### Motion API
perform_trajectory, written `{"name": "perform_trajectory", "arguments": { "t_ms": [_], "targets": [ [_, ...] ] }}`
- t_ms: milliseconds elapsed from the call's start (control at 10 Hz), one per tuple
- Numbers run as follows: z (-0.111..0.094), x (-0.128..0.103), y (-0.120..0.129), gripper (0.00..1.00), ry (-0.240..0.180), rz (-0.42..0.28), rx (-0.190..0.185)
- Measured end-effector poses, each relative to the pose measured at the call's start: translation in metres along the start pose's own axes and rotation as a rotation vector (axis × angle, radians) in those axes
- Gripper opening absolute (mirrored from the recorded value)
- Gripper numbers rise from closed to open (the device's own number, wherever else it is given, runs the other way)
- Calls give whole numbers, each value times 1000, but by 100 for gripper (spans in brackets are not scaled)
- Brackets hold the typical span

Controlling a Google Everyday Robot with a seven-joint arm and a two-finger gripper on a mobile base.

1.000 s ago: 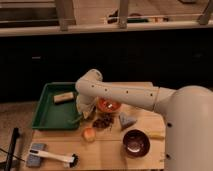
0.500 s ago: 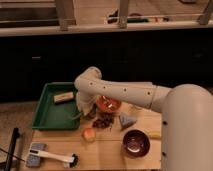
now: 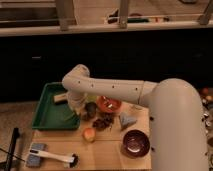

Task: Place pepper in tray

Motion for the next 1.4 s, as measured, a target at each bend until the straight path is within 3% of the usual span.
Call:
{"name": "perform_trajectory", "arguments": {
  "t_ms": [400, 900, 1400],
  "targets": [
    [12, -9, -14, 0, -38, -45, -15],
    [30, -6, -27, 0, -137, -94, -54],
    [36, -6, -45, 3, -180, -143, -81]
  ]
}}
